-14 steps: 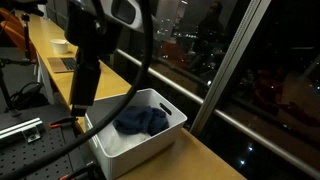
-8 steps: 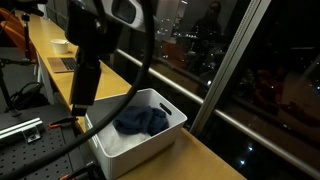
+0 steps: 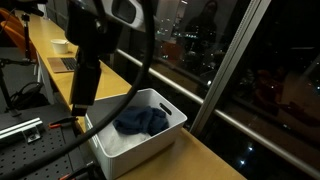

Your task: Remove the blue shirt, the white towel and turnip from the basket, then put them back in the basket

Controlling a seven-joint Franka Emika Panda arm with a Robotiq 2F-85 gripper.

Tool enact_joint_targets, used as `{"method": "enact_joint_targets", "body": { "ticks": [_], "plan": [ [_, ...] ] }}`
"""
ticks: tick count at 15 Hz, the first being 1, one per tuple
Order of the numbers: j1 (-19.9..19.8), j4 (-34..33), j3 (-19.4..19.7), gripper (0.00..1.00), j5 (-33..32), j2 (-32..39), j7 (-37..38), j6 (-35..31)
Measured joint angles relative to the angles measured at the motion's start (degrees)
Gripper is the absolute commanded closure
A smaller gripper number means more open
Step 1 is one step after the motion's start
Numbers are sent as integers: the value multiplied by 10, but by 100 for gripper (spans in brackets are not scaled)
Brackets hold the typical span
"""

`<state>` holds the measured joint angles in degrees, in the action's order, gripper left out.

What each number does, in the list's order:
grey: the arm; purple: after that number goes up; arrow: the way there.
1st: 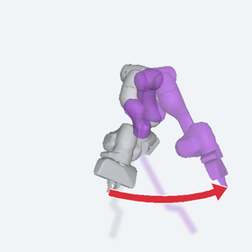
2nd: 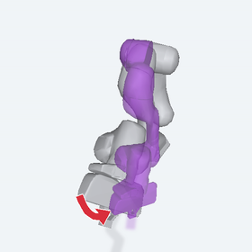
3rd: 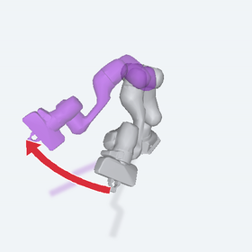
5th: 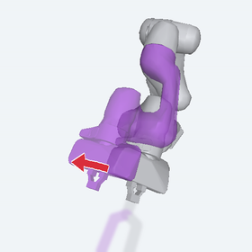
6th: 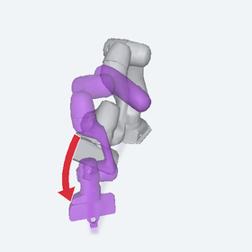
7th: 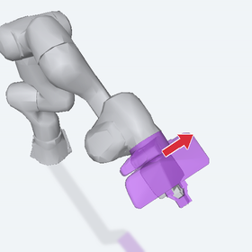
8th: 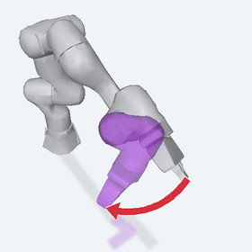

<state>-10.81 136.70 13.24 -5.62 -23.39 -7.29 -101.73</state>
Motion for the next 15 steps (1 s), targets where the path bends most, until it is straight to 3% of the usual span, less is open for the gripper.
{"method": "enact_joint_targets", "body": {
  "ticks": [9, 15],
  "plan": [
    [0, 1, -1, 0, 1, 0, 0, -1],
    [35, -9, -38, 0, 4, 28, 9, -85]
  ]
}}
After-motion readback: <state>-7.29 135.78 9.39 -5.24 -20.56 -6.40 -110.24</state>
